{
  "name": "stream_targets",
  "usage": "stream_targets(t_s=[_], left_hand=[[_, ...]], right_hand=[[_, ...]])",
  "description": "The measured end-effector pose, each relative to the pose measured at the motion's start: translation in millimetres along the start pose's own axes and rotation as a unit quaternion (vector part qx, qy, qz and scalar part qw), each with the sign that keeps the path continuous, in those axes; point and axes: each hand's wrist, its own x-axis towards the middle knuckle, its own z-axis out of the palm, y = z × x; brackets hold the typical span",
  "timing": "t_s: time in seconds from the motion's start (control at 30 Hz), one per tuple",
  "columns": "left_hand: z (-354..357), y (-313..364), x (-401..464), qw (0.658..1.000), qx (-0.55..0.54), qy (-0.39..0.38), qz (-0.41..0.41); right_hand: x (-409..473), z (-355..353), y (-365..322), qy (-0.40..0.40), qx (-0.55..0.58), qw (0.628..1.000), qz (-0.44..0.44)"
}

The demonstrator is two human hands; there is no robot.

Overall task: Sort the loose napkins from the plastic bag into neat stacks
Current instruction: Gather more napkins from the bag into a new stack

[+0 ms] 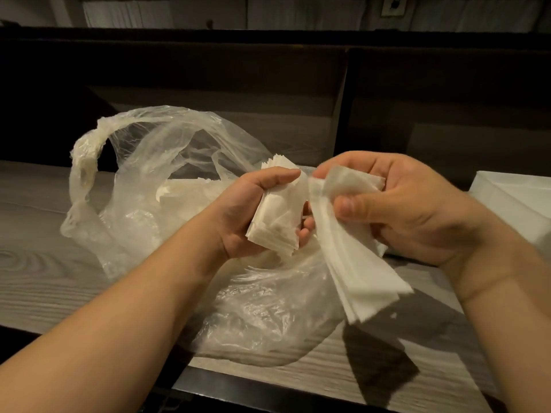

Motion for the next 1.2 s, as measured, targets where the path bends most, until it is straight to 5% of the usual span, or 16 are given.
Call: stream_targets(t_s=[0.43, 0.93, 1.2], left_hand=[[2.0, -2.8, -0.5, 0.998, 0.063, 0.017, 0.002], [3.6, -3.2, -3.4, 0.999, 0.041, -0.011, -0.025], [-0.5, -3.1, 0.3, 1.000, 0.012, 0.001, -0.023]], right_hand=[[22.2, 20.5, 33.3, 0.298, -0.047, 0.953, -0.010], [25.8, 21.2, 39.0, 0.360, -0.094, 0.928, -0.022], [16.9, 11.9, 18.0, 0.223, 0.029, 0.973, -0.050]])
